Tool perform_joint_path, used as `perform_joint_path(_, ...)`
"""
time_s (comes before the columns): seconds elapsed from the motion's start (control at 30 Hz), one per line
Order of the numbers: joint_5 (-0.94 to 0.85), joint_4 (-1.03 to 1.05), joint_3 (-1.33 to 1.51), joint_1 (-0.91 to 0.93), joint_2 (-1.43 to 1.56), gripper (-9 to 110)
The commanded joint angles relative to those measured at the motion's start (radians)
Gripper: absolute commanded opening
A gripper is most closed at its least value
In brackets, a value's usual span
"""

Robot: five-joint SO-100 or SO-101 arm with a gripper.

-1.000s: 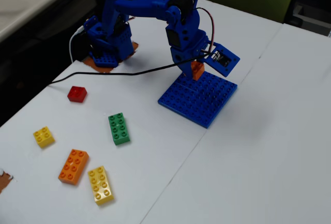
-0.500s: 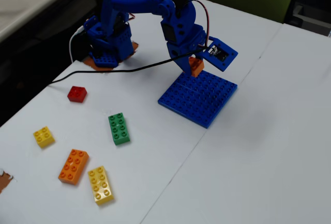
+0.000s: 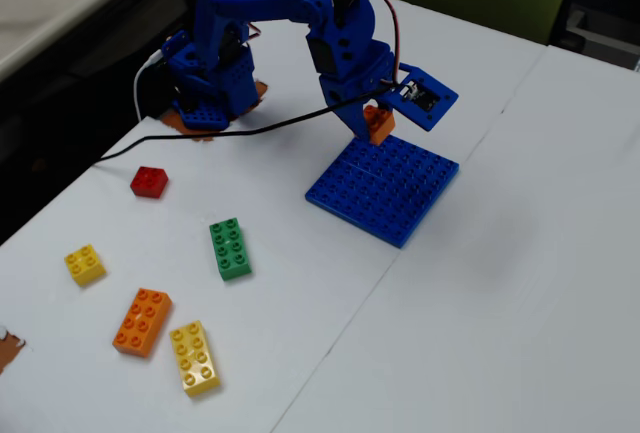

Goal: Pick up the 2x2 orange block and go up the 8x8 blue block.

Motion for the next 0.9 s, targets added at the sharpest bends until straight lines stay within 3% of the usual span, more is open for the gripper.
perform_joint_path(0.0, 0.003, -0.003, -0.031, 0.005, 0.060, 0)
perform_joint_path(0.87, -0.005, -0.003, -0.028, 0.000, 0.041, 0)
